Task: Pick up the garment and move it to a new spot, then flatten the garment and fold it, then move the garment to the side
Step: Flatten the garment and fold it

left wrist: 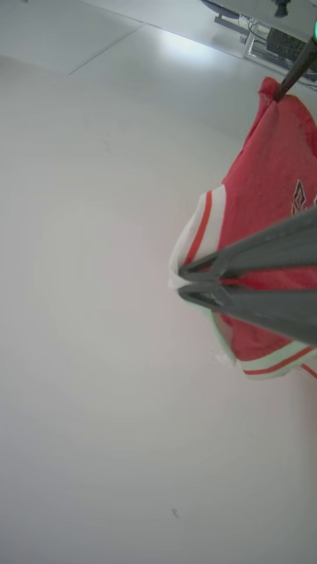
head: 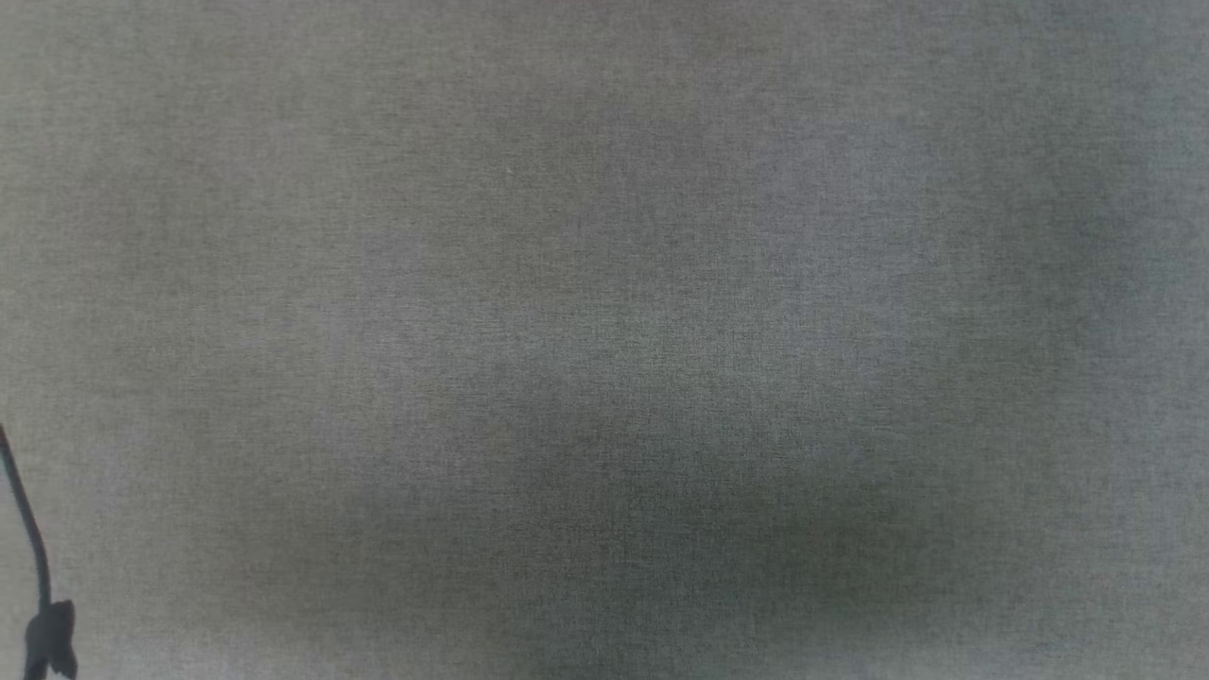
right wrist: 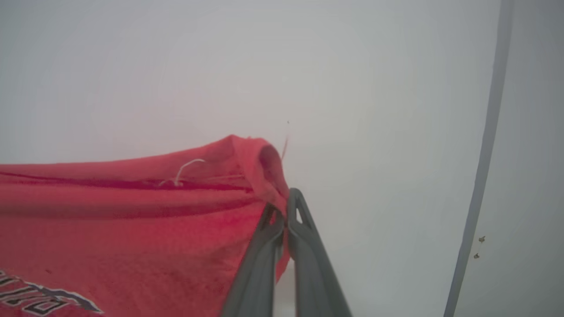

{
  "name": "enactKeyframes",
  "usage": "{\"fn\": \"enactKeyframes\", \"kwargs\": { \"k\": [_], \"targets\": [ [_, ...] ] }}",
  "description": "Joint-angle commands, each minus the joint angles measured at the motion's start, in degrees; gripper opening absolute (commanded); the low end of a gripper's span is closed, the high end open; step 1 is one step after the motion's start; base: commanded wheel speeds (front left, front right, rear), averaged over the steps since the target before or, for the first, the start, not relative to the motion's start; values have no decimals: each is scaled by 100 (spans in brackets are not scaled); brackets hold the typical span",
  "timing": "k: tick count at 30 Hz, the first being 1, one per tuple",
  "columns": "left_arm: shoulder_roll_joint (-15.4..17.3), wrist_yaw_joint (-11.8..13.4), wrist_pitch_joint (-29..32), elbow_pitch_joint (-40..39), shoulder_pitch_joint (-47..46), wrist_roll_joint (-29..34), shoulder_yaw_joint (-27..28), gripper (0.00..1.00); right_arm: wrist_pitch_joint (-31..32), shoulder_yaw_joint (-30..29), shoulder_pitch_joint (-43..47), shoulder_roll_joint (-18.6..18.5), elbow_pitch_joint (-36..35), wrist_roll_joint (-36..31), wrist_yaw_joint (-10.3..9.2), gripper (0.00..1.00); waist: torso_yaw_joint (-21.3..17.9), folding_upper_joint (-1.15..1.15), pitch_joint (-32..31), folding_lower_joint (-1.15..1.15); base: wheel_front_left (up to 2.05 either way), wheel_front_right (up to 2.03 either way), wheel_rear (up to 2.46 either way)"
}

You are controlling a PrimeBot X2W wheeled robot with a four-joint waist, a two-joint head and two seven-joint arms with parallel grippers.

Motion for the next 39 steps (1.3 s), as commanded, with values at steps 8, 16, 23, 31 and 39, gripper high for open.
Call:
{"fn": "enactKeyframes", "kwargs": {
  "k": [8, 16, 23, 31, 39],
  "targets": [
    [99, 8, -117, -629, 1221, -801, 41, 0, -59, 424, 491, -126, 496, 66, -11, 0, 99, 0, 33, 0, 0, 0, 0],
    [476, 7, -70, -2457, 3702, -1441, -344, 0, 341, 1236, 2302, -591, -302, 975, -9, 0, 224, 0, -71, 0, 0, 0, 0],
    [709, 7, -124, -3601, 5378, -1205, -603, 0, 900, 1204, 4508, -1155, -1804, 1840, -8, 0, 337, 0, -419, 0, 0, 0, 0],
    [898, 7, -139, -4407, 7020, -735, -168, 0, 1724, 469, 6812, -1220, -3588, 2224, -8, 0, 294, 0, -774, 0, 0, 0, 0],
    [1152, 7, -141, -5172, 8417, -314, 179, 0, 2500, -504, 8852, -736, -5265, 2241, -8, 0, 316, 0, -886, 0, 0, 0, 0]
  ]
}}
